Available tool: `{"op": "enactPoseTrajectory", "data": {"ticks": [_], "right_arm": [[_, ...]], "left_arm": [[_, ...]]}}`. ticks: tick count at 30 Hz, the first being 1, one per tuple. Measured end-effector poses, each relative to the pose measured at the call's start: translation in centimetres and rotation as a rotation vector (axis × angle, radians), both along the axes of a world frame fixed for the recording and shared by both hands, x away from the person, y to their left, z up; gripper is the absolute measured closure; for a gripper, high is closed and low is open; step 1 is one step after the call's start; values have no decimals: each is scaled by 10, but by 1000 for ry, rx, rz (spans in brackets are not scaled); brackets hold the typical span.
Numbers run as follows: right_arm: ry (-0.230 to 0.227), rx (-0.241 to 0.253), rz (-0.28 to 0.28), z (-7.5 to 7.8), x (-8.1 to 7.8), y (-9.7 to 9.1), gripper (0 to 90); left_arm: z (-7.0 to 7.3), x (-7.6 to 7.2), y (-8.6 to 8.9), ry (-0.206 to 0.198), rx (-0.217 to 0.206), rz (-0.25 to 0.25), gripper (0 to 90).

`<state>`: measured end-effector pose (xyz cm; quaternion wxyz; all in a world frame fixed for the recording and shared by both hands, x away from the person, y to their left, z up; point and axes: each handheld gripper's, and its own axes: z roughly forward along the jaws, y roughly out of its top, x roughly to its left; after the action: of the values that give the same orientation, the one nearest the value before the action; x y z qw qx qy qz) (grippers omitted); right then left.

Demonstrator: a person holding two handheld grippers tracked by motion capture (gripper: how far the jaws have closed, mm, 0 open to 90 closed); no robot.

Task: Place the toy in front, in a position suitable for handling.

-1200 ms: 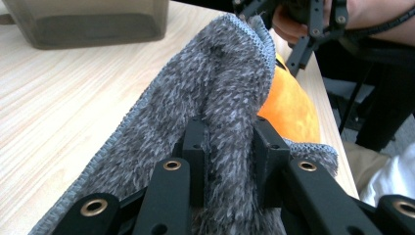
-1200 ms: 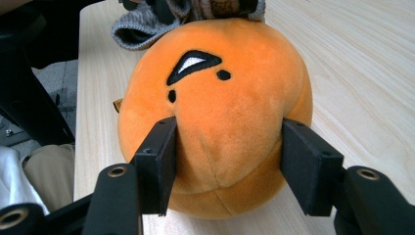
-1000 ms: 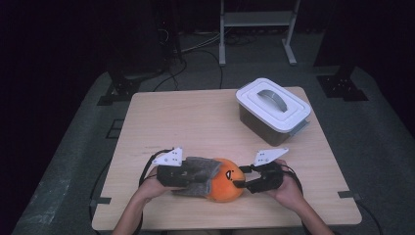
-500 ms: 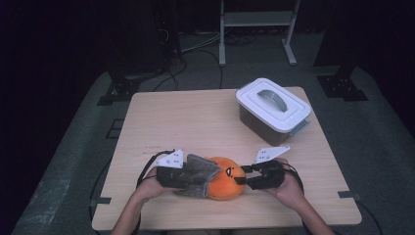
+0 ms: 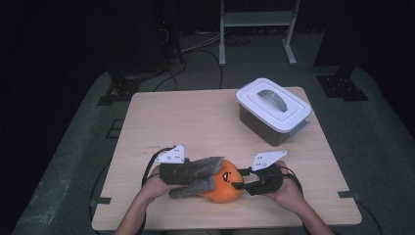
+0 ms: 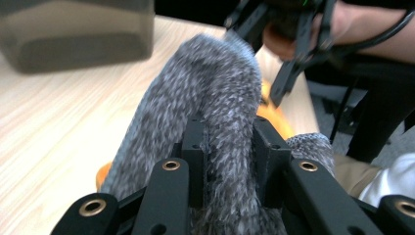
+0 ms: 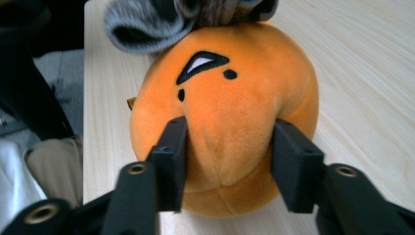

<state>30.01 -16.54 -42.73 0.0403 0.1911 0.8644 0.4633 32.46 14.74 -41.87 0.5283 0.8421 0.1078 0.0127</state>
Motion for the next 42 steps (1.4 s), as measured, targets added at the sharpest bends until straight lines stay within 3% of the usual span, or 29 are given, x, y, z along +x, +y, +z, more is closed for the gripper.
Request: {"op": "enactPoseTrajectory", "data": {"ticks": [2, 4, 6, 11, 13, 14, 18, 21, 24, 26, 30, 33, 36, 38, 39, 42], "right_arm": [[26, 46, -24, 0, 2, -5, 386], [71, 81, -56, 0, 5, -10, 343], [85, 82, -82, -1, 6, -10, 318], [167, 94, -89, -9, 12, 3, 293], [165, 95, -89, -9, 13, 6, 355], [143, 82, -80, -6, 12, 5, 414], [76, 70, -44, 7, 7, 5, 481], [30, 30, -12, 11, 1, 10, 496], [7, 7, 0, 12, 0, 9, 498], [13, 15, -7, 12, 1, 5, 491], [62, 78, -24, 9, 5, -1, 408], [143, 117, -41, 5, 9, -6, 366], [209, 122, -64, -6, 13, -3, 318], [227, 127, -70, -9, 14, -1, 341], [232, 123, -71, -8, 14, -1, 406], [182, 90, -52, 2, 11, -2, 526]], "left_arm": [[-4, 0, 2, 8, 39, 9, 706], [-5, 2, 5, 29, 37, 10, 706], [-6, 2, 5, 43, 35, -7, 706], [-6, 0, 1, 59, 22, -37, 707], [-3, 1, 2, 54, -4, -34, 708], [-1, 1, 1, 52, -19, -35, 709], [13, -3, -6, 28, -98, -64, 710], [16, -6, -13, -5, -69, -71, 710], [12, -2, -7, 2, -56, -36, 710], [9, 1, 0, 9, -32, 2, 710], [1, 4, 5, 39, -6, 12, 712], [0, 4, 5, 47, -12, 2, 712], [-1, 4, 3, 49, -18, -7, 712], [0, 4, 1, 44, -22, -7, 713], [2, 4, 0, 48, -39, -13, 713], [7, 2, -4, 44, -83, -35, 713]]}}
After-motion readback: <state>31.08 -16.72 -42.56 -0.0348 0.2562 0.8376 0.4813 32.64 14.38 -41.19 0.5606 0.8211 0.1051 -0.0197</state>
